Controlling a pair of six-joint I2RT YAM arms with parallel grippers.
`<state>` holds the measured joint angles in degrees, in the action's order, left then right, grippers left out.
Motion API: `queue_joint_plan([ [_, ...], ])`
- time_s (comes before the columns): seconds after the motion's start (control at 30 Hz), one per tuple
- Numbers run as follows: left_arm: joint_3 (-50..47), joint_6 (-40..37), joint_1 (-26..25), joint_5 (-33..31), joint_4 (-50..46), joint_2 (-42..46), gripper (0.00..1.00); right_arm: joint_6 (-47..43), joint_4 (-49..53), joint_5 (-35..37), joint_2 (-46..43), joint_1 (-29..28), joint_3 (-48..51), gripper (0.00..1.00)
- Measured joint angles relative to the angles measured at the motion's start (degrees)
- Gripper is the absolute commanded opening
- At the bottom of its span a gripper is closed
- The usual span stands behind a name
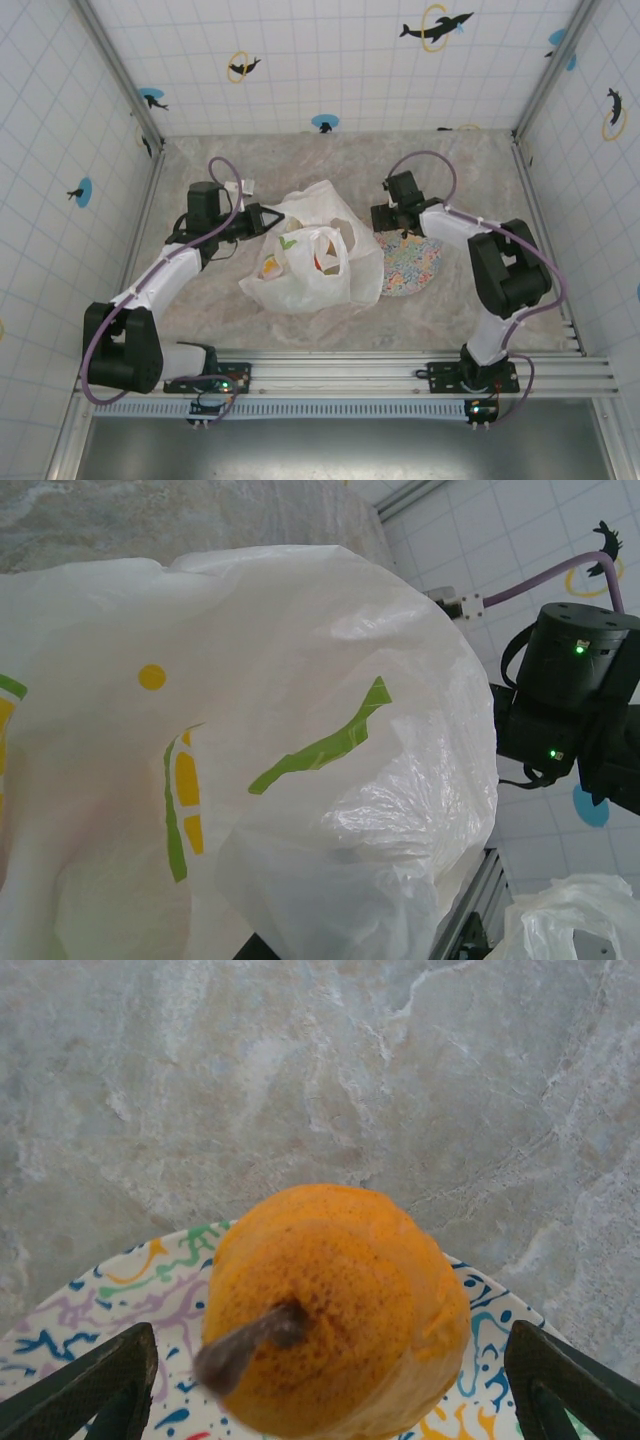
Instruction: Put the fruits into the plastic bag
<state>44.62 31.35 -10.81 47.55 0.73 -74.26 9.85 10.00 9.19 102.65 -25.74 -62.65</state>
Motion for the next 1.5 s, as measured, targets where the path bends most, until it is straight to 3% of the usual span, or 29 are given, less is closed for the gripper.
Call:
queue_joint_plan([
  [0.5,0.0,0.0,0.0,0.0,-0.3,0.0,0.0,-1.9,0.2,0.2,5.1,0.0,-3.4,0.68],
  [0.77,0.0,0.0,0.0,0.0,-0.5,0.0,0.0,-2.0,0.6,1.7,3.1,0.0,-2.3,0.65],
  [0.9,0.0,0.0,0.0,0.3,-0.5,0.3,0.0,-1.5,1.2,2.2,-5.2,0.0,2.4,0.65],
  [1.1,0.0,0.0,0.0,0.9,-0.3,0.5,0.0,1.6,0.6,-3.0,-25.0,-1.0,13.6,0.63],
  [1.33,0.0,0.0,0.0,1.1,-0.2,0.5,0.0,3.1,1.2,-7.7,-43.8,-8.9,21.2,0.63],
  [1.5,0.0,0.0,0.0,1.1,0.2,0.5,0.0,3.0,-0.4,-10.3,-48.7,-15.5,26.0,0.63],
])
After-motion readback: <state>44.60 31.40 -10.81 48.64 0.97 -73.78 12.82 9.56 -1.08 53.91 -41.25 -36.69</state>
